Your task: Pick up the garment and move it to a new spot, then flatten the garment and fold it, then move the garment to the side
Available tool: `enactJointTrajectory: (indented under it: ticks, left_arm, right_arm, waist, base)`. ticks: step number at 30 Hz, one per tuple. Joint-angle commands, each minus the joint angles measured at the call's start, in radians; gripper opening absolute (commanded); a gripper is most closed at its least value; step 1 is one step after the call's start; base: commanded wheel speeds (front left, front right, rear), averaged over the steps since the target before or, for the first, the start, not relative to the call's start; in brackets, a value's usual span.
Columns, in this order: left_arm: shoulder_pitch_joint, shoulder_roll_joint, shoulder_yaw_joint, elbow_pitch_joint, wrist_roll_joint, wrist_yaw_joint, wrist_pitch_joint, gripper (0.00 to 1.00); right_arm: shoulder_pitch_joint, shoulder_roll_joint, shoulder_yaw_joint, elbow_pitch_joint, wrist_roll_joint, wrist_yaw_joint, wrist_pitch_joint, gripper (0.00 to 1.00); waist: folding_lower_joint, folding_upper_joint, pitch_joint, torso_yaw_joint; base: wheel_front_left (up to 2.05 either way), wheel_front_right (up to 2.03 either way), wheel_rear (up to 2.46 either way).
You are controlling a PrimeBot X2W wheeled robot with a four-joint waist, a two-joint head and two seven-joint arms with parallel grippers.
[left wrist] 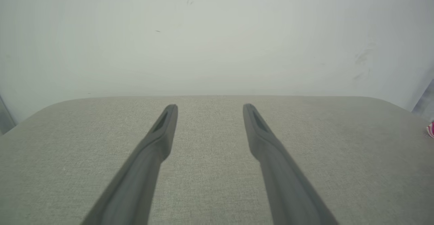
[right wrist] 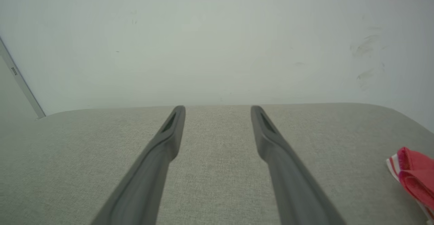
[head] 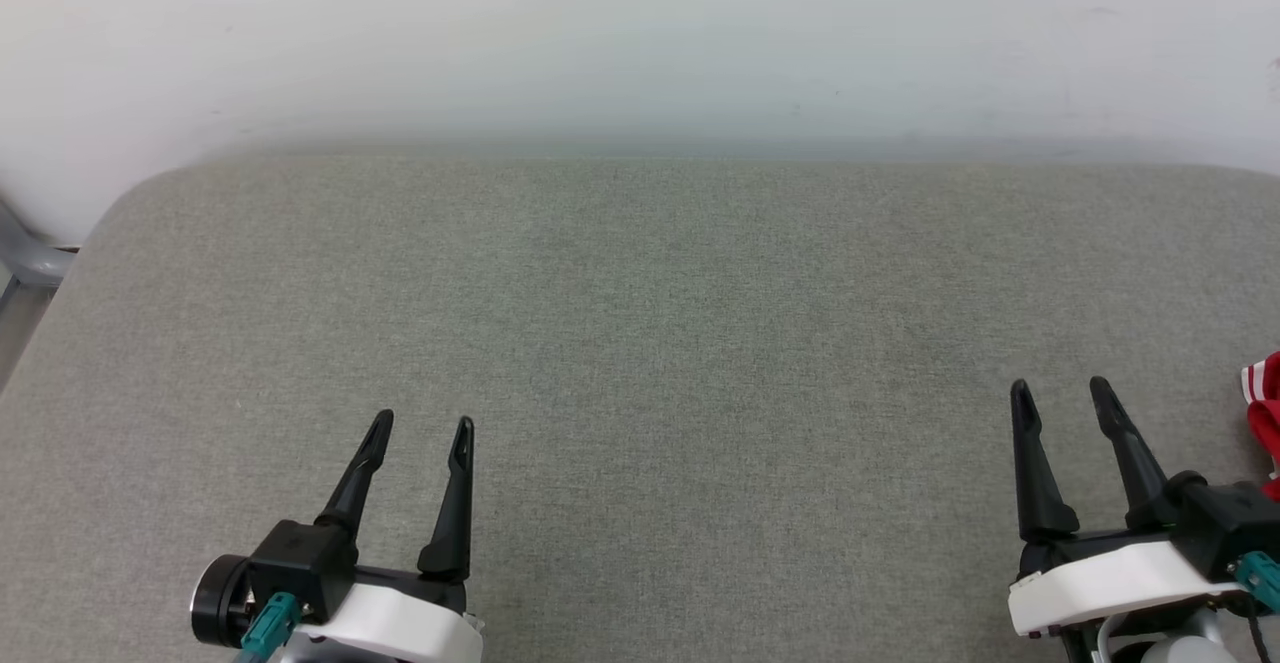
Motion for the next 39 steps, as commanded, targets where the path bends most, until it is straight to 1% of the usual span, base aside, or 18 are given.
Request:
enactJointTrajectory:
  ticks: [1,15,31,32,35,39]
  left_arm:
    - [0.002,-0.004,0.007,-0.003,0.012,-0.006,-0.002,1.0]
    - [-0.002,-0.029,0.057,-0.025,0.045,-0.022,-0.002,1.0]
    - [0.007,-0.043,0.085,-0.047,0.026,-0.033,-0.002,1.0]
    - [0.001,-0.042,0.081,-0.044,0.03,-0.029,0.0,0.0]
    - [0.011,-0.043,0.076,-0.015,0.027,-0.027,0.004,0.0]
    - [0.01,-0.041,0.076,-0.008,-0.053,-0.026,0.017,0.0]
  right_arm:
    - [0.007,0.004,0.002,0.006,0.013,-0.001,-0.006,1.0]
    - [0.006,0.005,0.01,0.021,0.005,-0.001,-0.015,1.0]
    - [0.0,0.005,0.01,0.02,0.018,-0.001,-0.018,1.0]
    - [-0.001,0.001,0.009,0.025,0.015,0.0,-0.014,0.0]
    - [0.004,0.001,0.01,0.052,0.018,0.0,-0.009,0.0]
    - [-0.001,0.001,0.006,0.06,0.093,0.0,0.01,0.0]
  waist:
    - [0.0001,0.0,0.0,-0.002]
    - [0.0001,0.0,0.0,-0.003]
    - [0.0001,0.0,0.004,-0.006]
    - [0.0001,0.0,0.004,-0.006]
    - [0.0001,0.0,0.004,-0.006]
    - [0.0002,0.0,0.003,-0.007]
  base:
    - [0.0,0.0,0.0]
    - [0.0,0.0,0.0]
    - [0.0,0.0,0.0]
    - [0.0,0.0,0.0]
    - [0.0,0.0,0.0]
    - [0.0,0.0,0.0]
